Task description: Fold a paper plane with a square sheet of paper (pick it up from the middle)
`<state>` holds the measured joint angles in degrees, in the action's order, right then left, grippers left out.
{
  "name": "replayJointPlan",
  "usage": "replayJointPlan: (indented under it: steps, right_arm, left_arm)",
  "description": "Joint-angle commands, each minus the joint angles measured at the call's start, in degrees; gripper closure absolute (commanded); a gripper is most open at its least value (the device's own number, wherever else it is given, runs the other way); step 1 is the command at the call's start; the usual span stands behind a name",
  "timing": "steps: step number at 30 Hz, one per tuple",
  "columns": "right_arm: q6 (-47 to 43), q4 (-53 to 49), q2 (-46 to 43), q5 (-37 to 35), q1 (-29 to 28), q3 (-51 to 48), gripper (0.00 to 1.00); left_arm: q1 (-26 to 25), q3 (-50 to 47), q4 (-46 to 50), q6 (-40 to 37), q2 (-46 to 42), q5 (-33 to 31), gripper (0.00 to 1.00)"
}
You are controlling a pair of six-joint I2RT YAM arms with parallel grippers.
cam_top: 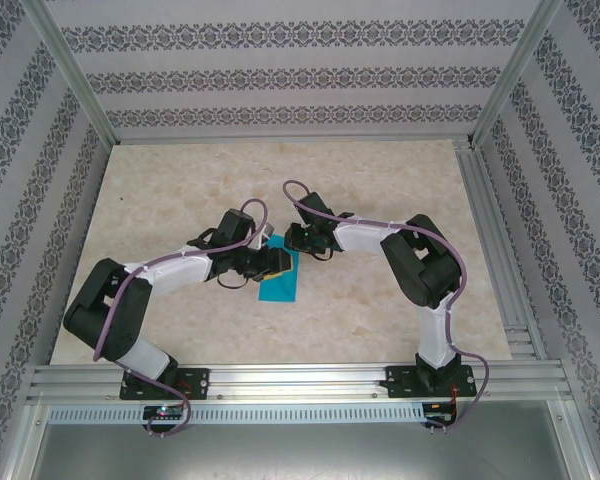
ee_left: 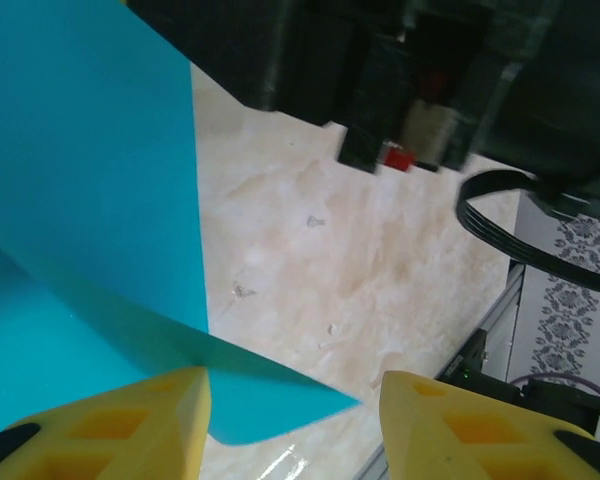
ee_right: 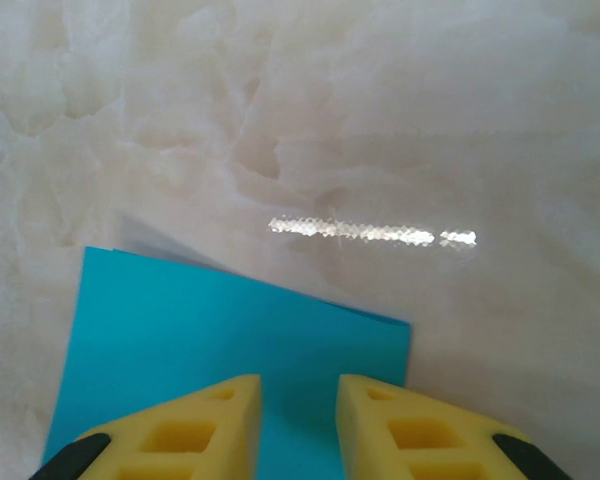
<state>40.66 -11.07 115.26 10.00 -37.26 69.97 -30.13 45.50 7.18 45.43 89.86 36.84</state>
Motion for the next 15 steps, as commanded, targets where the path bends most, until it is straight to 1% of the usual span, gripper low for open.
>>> replayJointPlan:
  steps: [1, 9, 11, 15]
  right_arm:
    - [0.48, -2.1, 1.94, 3.35, -0.01, -2.25, 0.72]
    - [-0.96, 4.01, -3.75, 11.28, 2.32, -4.12, 0.71]
    - [-1.44, 5.09, -5.63, 13.26, 2.82, -4.73, 0.69]
    - [-2.4, 5.31, -9.55, 14.87, 2.8, -7.41, 0.64]
  left_arm:
    - [-0.28, 1.53, -3.61, 1.02, 2.1, -1.71, 0.51]
    - [-0.2, 0.87, -1.96, 0.11, 4.0, -8.11, 0.63]
    - [-0.19, 0.57, -1.6, 0.01, 4.09, -9.54, 0.66]
    - [-0.19, -0.05, -1.57, 0.23, 4.09, -11.29, 0.7]
